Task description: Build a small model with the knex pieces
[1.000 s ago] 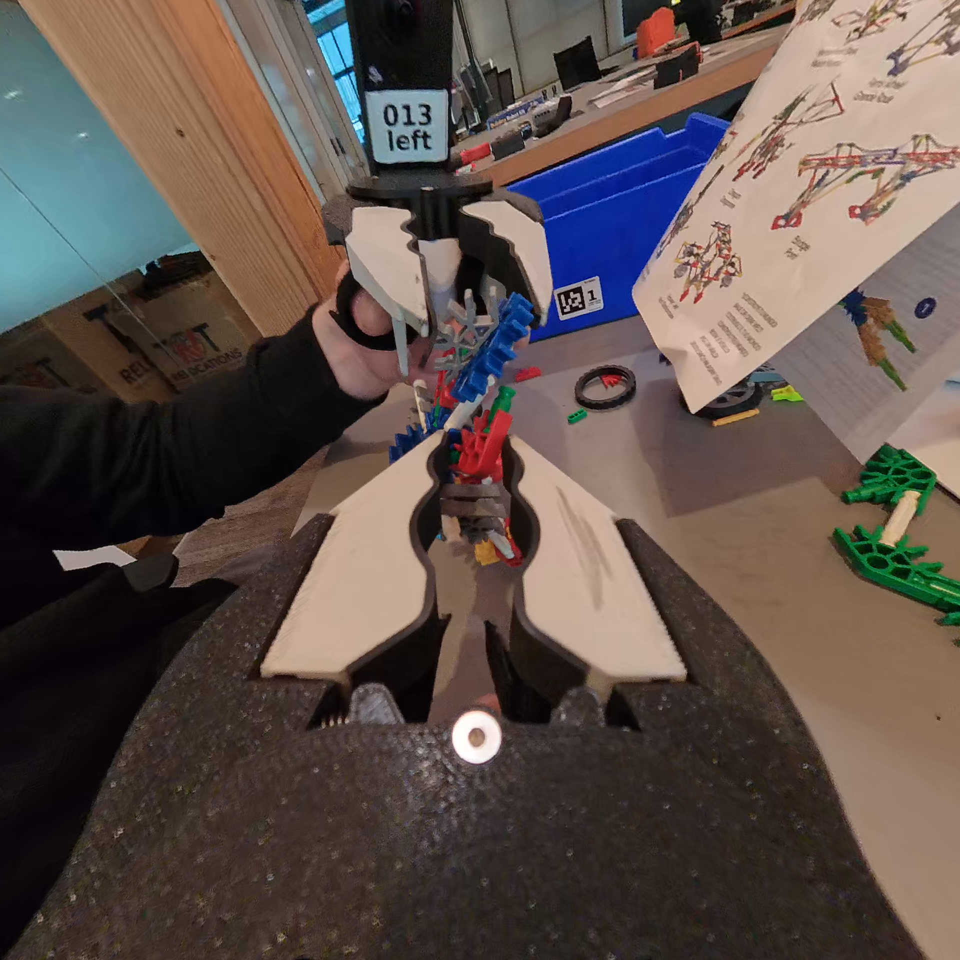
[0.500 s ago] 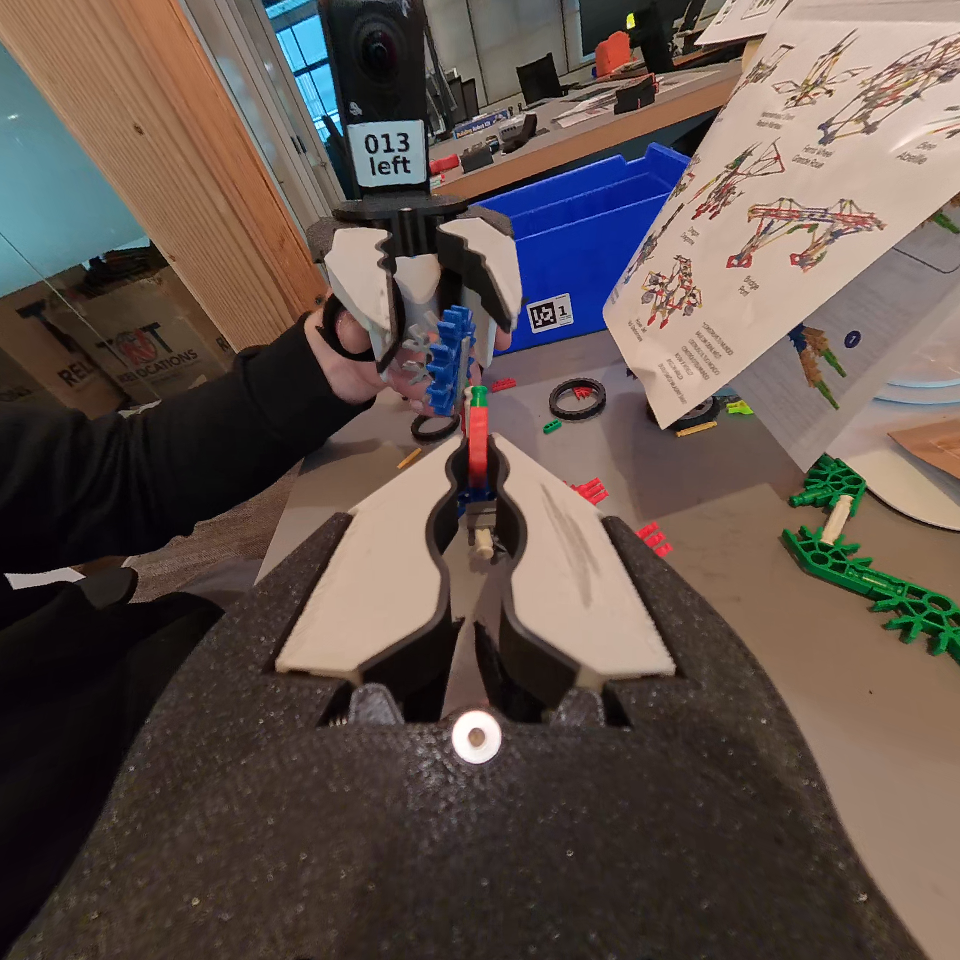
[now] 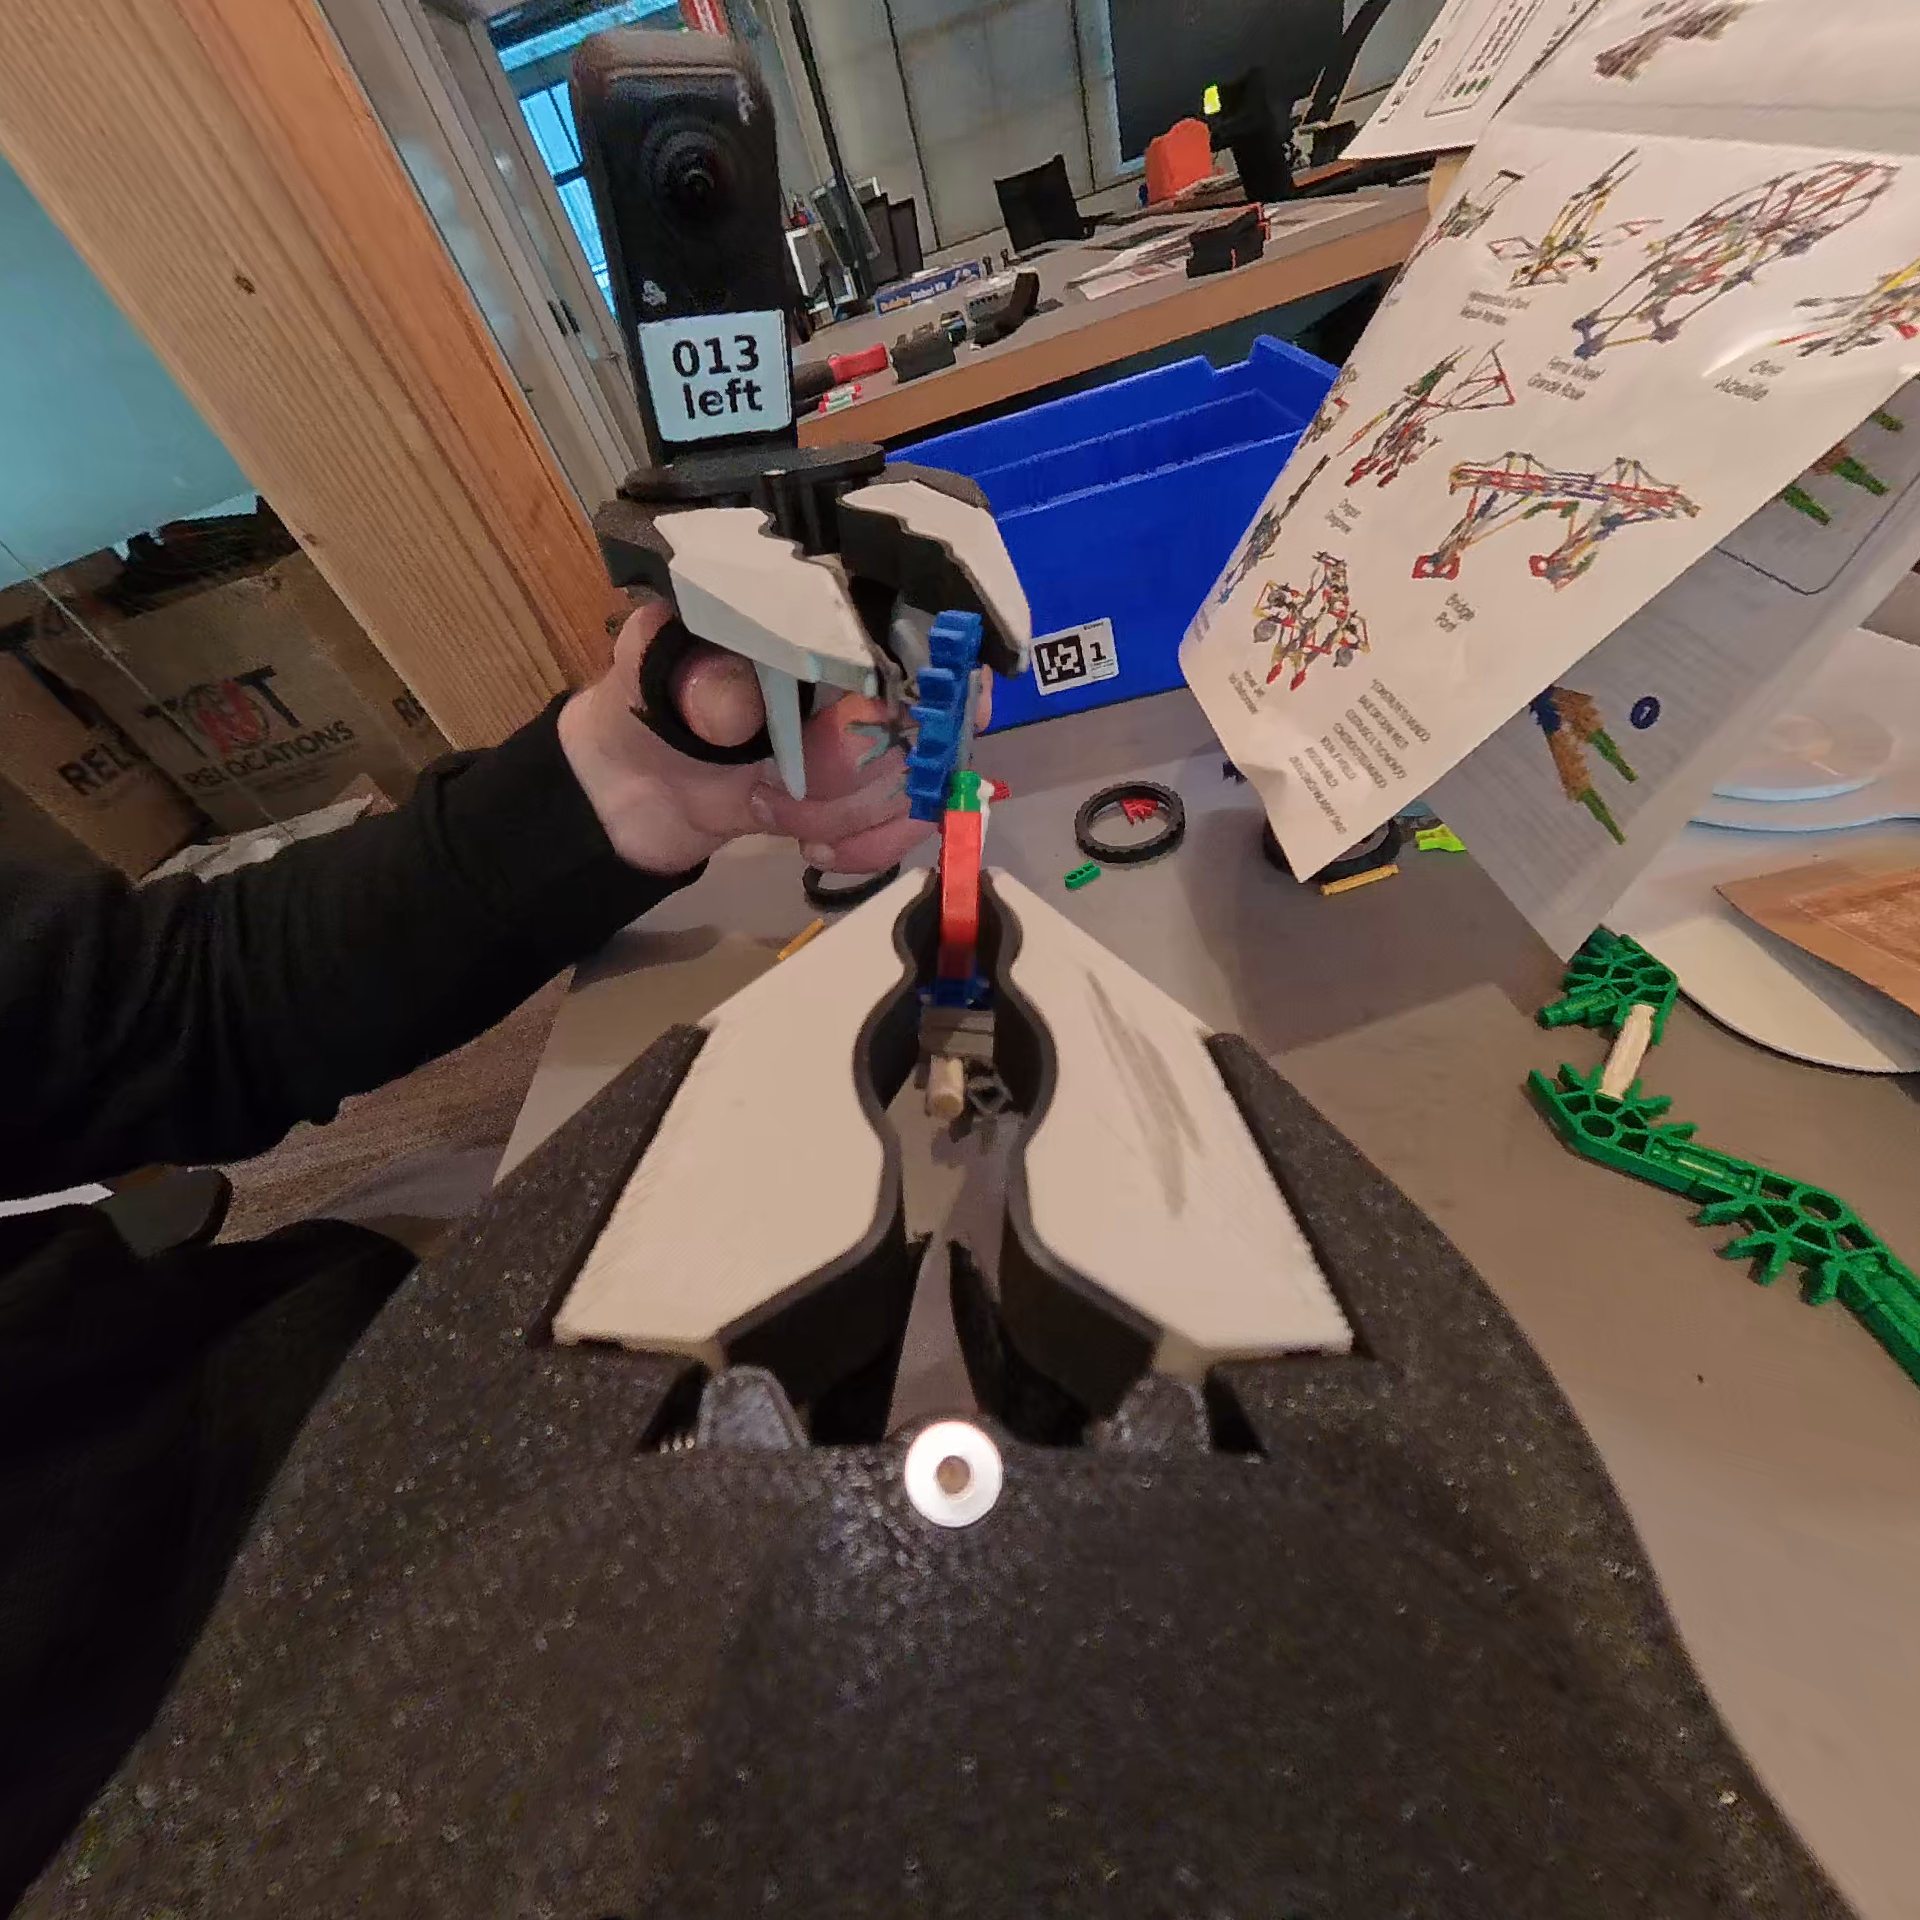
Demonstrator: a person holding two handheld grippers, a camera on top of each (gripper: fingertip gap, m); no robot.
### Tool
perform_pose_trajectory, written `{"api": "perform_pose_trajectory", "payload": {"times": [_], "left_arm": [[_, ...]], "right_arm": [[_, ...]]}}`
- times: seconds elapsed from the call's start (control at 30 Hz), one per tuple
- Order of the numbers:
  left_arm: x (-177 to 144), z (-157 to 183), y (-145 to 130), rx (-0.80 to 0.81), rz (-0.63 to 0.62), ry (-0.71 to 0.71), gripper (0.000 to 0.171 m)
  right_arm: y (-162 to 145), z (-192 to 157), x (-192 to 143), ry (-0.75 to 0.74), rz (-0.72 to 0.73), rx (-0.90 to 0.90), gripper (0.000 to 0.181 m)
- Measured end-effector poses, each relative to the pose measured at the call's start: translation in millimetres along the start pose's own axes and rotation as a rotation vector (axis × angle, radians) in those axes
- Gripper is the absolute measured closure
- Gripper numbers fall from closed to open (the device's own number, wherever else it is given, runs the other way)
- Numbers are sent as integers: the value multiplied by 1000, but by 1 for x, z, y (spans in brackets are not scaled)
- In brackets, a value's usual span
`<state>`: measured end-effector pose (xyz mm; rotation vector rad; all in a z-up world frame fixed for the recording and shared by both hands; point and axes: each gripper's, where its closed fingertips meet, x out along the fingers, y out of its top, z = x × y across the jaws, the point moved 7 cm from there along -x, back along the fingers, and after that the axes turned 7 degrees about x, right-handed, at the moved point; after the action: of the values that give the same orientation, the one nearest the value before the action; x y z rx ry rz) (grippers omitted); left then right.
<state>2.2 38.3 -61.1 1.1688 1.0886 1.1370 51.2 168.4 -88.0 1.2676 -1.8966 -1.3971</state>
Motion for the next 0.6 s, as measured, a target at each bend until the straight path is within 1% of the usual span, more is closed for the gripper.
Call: {"api": "perform_pose_trajectory", "payload": {"times": [0.07, 0.27, 0.43, 0.5, 0.6], "left_arm": [[0, 1, 1, -6, 20, 20, 152], [1, 4, -1, 31, 3, 92, 152], [0, 5, -5, 23, 29, 154, 152], [-1, 7, -5, -10, 63, 144, 152], [-3, 8, -6, -15, 77, 125, 152]], "right_arm": [[1, 0, -1, -2, 11, 3, 177], [0, 1, 1, -24, 2, 16, 177], [0, 2, 1, -45, -6, 15, 177], [0, 1, 2, -30, 4, 29, 177], [0, 3, 2, -22, 28, 56, 175]]}}
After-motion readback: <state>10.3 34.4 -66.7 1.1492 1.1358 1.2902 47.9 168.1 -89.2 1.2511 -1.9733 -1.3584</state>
